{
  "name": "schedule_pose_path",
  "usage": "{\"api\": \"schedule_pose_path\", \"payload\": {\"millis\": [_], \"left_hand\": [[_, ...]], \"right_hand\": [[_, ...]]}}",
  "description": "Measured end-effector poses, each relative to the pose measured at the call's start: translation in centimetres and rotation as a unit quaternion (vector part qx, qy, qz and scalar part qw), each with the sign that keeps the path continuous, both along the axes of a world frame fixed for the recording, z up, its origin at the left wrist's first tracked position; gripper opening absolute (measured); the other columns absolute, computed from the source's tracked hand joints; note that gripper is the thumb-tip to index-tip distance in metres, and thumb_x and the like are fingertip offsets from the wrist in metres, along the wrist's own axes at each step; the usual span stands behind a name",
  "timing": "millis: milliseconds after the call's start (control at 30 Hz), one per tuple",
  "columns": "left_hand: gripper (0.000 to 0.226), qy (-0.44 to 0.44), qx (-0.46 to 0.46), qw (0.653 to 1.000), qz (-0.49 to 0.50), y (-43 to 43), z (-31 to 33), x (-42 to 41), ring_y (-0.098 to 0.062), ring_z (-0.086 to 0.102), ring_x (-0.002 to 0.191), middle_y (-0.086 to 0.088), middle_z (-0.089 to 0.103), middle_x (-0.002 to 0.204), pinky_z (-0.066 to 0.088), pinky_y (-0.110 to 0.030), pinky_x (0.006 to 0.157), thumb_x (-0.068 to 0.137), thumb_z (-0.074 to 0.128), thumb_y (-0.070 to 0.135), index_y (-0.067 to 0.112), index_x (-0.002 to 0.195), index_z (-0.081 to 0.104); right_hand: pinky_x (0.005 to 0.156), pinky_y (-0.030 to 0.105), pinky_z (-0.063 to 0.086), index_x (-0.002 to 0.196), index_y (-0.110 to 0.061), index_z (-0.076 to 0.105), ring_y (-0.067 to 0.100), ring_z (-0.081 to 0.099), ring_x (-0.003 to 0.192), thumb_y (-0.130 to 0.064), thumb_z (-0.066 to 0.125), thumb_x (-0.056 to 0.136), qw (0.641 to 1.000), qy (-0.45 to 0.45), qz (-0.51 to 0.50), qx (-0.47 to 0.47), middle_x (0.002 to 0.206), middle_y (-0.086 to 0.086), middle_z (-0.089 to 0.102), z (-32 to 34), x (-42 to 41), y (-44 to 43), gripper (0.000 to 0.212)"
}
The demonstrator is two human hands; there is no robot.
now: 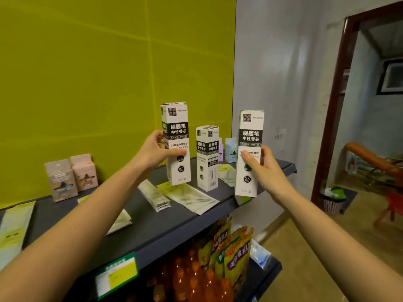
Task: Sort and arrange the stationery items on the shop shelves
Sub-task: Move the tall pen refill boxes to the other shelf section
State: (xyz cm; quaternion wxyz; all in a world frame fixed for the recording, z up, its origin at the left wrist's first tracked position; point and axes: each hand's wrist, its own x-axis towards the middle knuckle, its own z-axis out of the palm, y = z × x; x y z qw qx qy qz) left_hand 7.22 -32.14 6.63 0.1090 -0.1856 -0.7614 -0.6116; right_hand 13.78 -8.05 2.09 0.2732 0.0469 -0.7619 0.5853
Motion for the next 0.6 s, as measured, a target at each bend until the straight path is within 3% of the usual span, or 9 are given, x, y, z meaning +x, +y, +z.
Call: {"api": "schedule_pose_path", "payload": {"millis": [200, 367, 500, 600], "left_hand": [[0.061, -0.011, -0.009, 0.998, 0.067, 3.0, -0.8, -5.1, -0.025, 0.06, 0.1, -0.012, 0.061, 0.112, 0.051, -0.036, 0.083, 0.068, 0.074, -0.001, 0.001, 0.122, 0.045], [0.06, -0.023, 0.002, 0.989, 0.144, 5.4, -1.5, -8.5, -0.025, 0.058, 0.099, -0.012, 0.06, 0.109, 0.048, -0.036, 0.086, 0.068, 0.075, -0.001, -0.001, 0.12, 0.046], [0.054, -0.03, -0.014, 0.984, 0.178, 7.1, -2.6, -10.1, -0.021, 0.054, 0.097, -0.009, 0.056, 0.106, 0.045, -0.031, 0.084, 0.074, 0.069, -0.004, -0.001, 0.122, 0.044], [0.053, -0.038, -0.043, 0.978, 0.199, 8.0, -3.9, -11.1, -0.026, 0.055, 0.104, -0.011, 0.056, 0.111, 0.046, -0.034, 0.088, 0.077, 0.066, -0.004, -0.001, 0.124, 0.042]], "right_hand": [[0.063, 0.017, 0.044, 0.132, -0.016, 0.034, -0.002, 0.055, 0.083, -0.031, 0.052, 0.09, 1.0, 0.01, 0.003, -0.001, 0.107, -0.005, 0.055, 0.4, -5.7, 5.7, 0.048], [0.068, 0.018, 0.046, 0.135, -0.013, 0.031, 0.002, 0.055, 0.086, -0.025, 0.053, 0.09, 0.999, -0.005, 0.036, 0.004, 0.112, -0.001, 0.053, 0.4, -10.6, 10.3, 0.052], [0.08, 0.03, 0.046, 0.136, -0.014, 0.029, 0.016, 0.055, 0.103, -0.025, 0.053, 0.09, 0.998, -0.021, 0.051, -0.007, 0.119, 0.003, 0.053, -0.5, -13.8, 12.2, 0.053], [0.079, 0.026, 0.048, 0.137, -0.012, 0.03, 0.019, 0.056, 0.109, -0.022, 0.054, 0.09, 0.996, -0.035, 0.076, -0.007, 0.13, 0.01, 0.053, -1.7, -16.0, 13.0, 0.054]]}}
